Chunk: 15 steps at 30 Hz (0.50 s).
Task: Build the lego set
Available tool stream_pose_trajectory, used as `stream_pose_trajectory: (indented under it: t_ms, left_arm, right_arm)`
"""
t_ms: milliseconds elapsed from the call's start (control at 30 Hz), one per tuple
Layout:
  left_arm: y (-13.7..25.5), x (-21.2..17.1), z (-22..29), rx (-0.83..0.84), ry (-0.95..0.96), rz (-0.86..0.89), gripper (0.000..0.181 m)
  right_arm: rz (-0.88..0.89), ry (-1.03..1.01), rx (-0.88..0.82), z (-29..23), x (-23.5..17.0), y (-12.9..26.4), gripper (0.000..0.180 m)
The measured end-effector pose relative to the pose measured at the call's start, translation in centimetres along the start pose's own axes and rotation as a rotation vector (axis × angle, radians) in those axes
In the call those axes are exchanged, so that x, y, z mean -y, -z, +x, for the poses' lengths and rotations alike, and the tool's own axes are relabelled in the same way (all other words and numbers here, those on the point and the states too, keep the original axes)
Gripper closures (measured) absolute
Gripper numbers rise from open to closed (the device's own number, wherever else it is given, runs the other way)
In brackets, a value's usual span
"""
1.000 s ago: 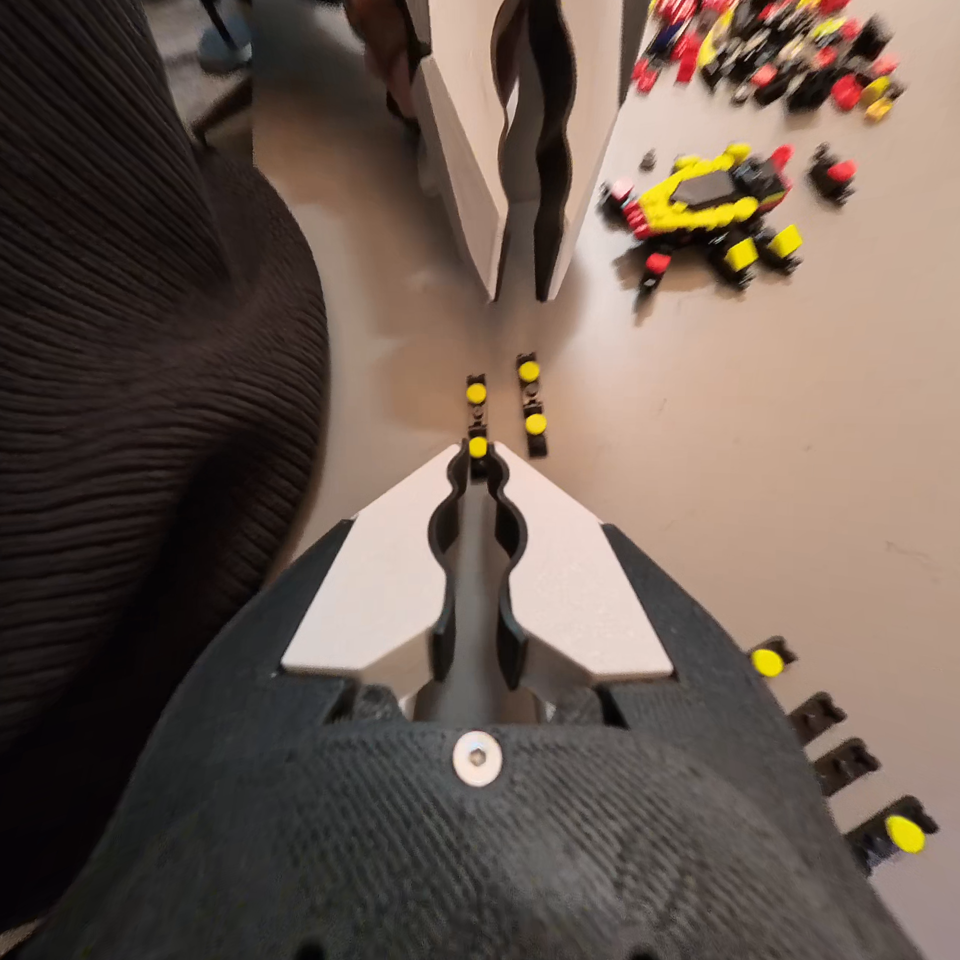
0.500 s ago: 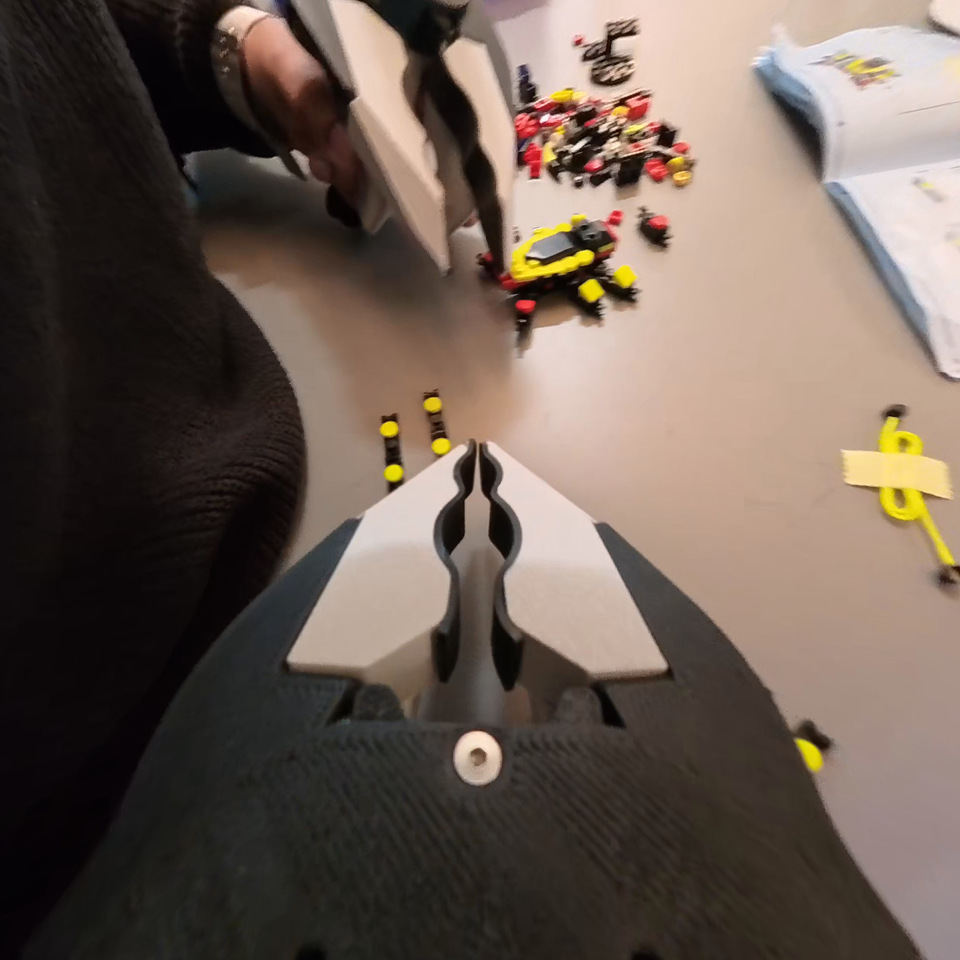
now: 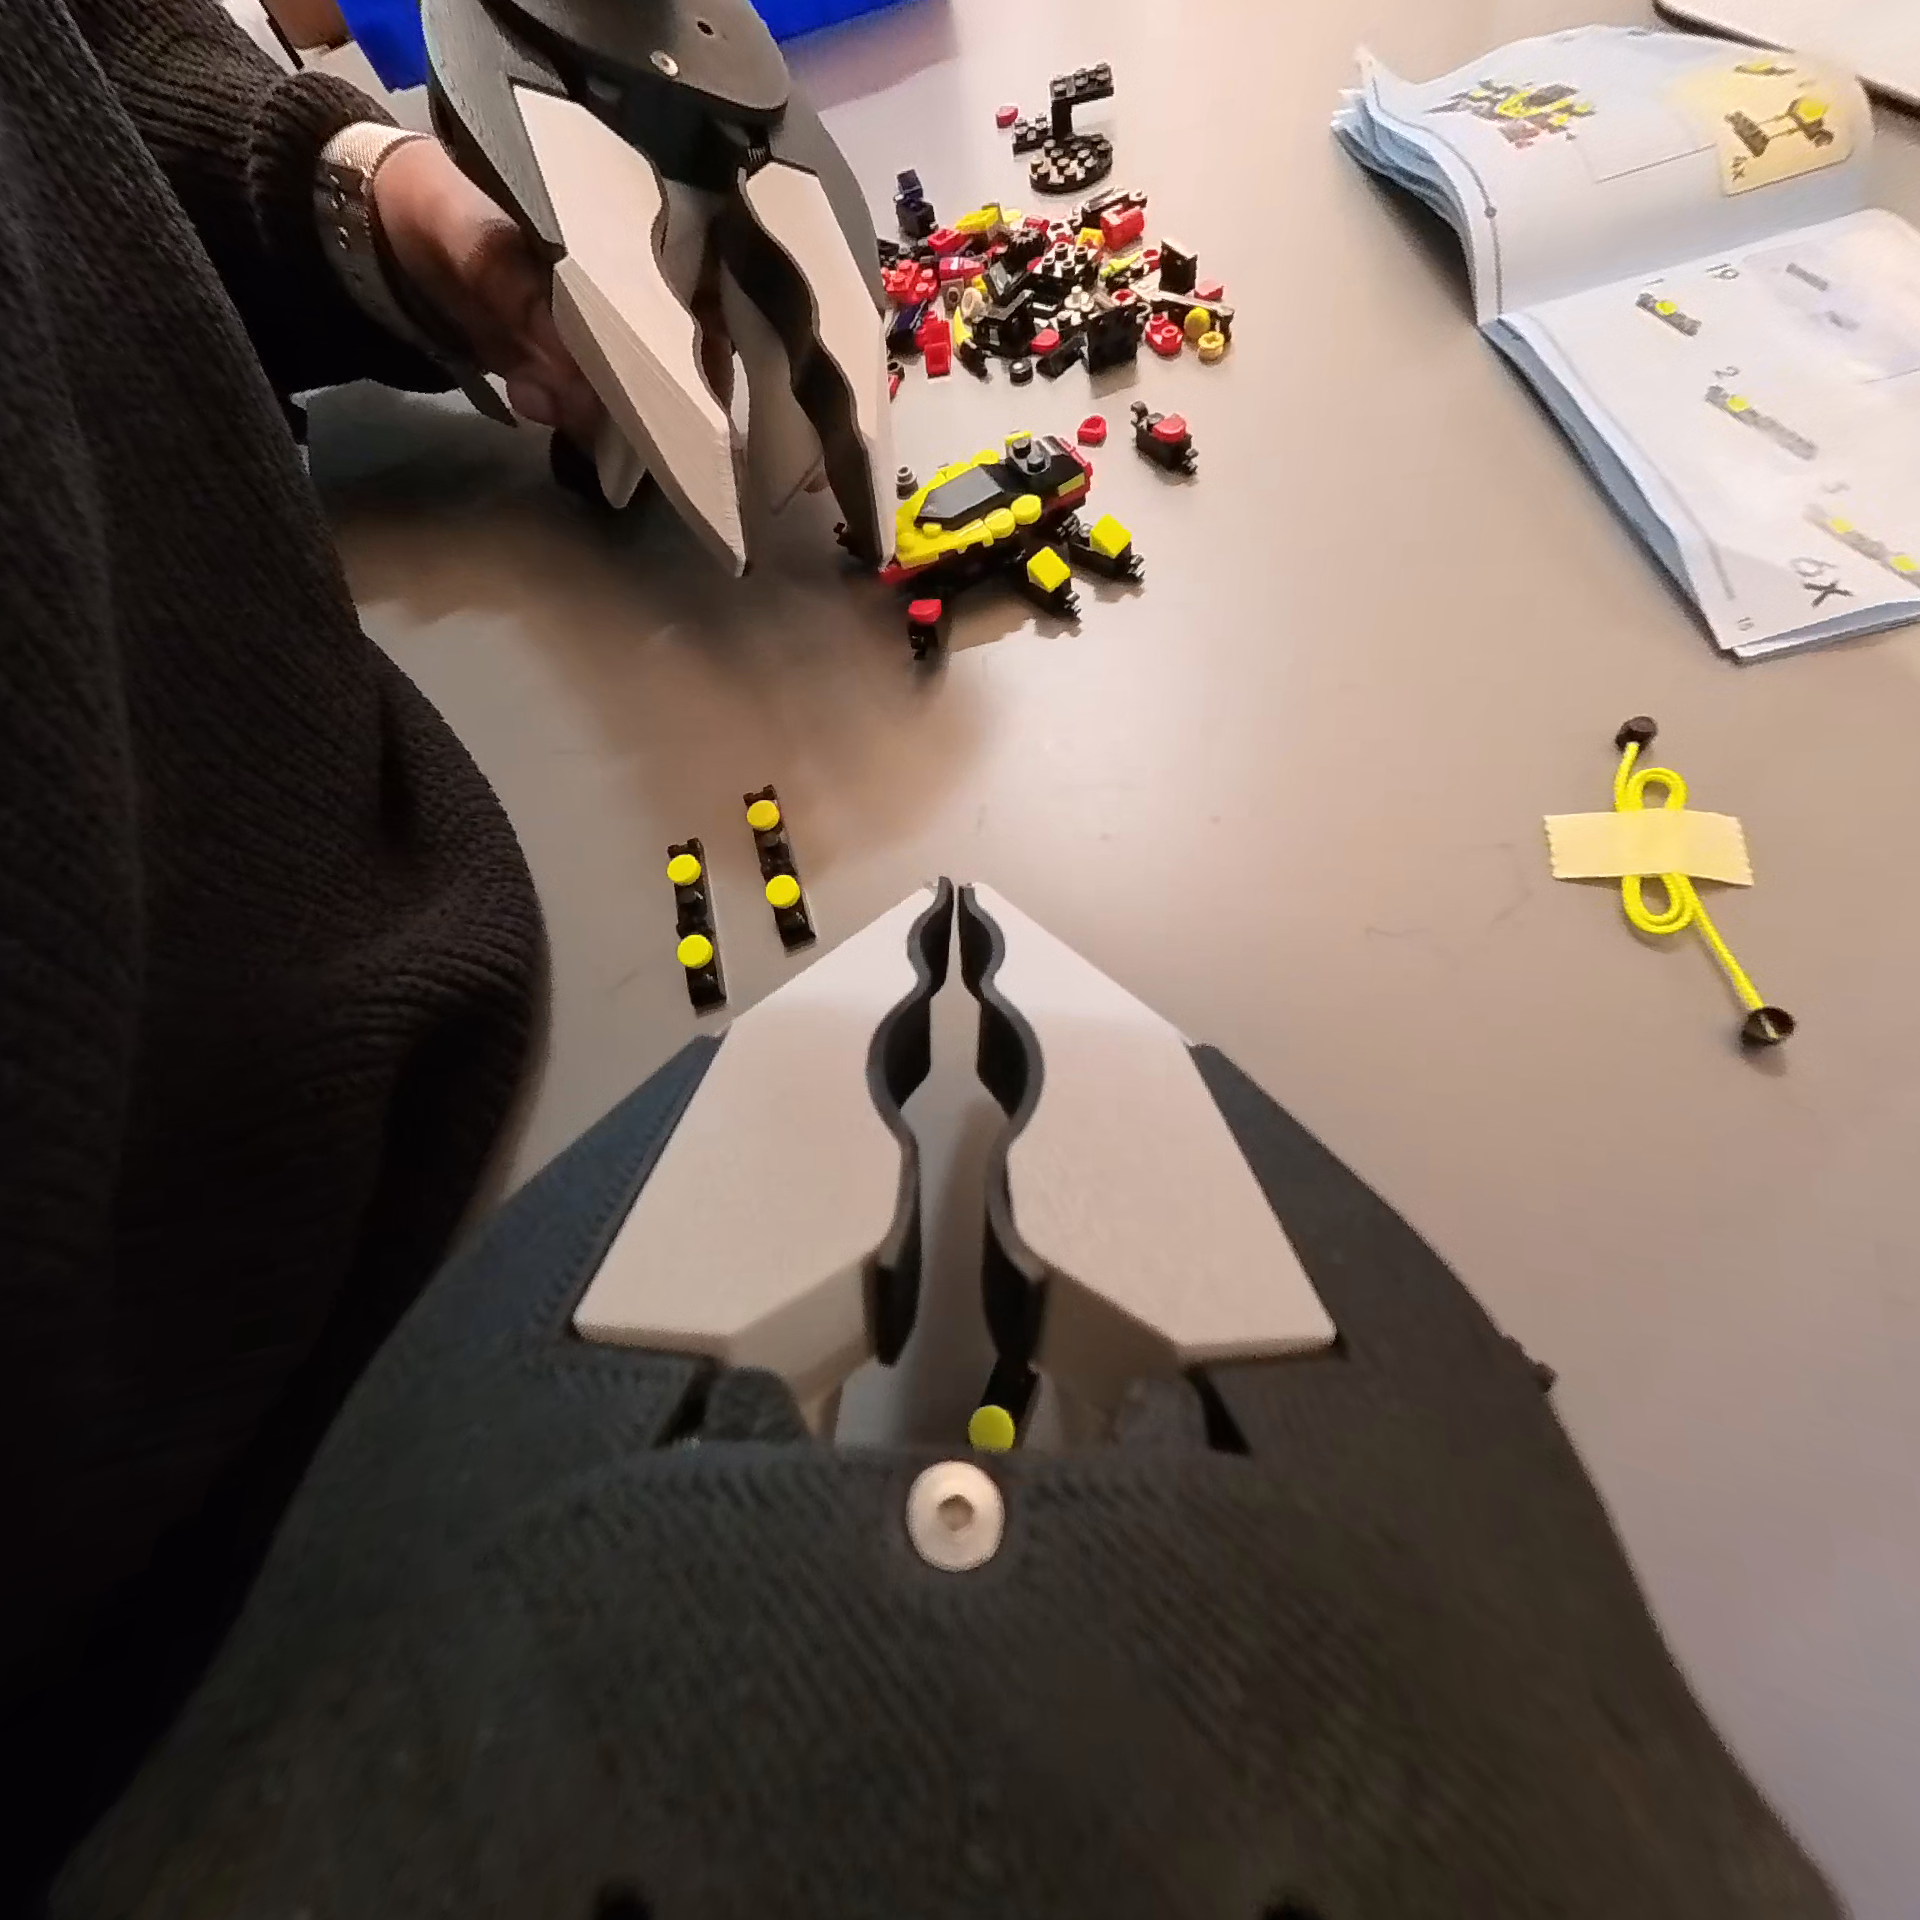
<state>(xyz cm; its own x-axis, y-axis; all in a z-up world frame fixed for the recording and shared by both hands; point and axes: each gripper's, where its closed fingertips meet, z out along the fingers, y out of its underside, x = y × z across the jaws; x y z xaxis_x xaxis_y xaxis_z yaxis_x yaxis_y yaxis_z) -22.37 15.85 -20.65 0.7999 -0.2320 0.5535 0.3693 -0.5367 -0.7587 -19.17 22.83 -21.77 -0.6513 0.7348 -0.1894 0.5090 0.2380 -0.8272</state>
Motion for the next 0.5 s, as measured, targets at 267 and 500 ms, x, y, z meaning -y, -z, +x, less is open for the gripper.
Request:
stream_pose_trajectory:
  t_ms: [267,500]
  left_arm:
    - [0.0,0.0,0.1,-0.005,-0.003,0.0,0.152]
    - [-0.2,-0.2,0.4,0.001,-0.039,-0.016,0.152]
  right_arm:
    - [0.005,-0.001,-0.003,0.1,0.1,0.1,0.18]
    - [0.11,0.019,-0.114,2.0,2.0,2.9,0.178]
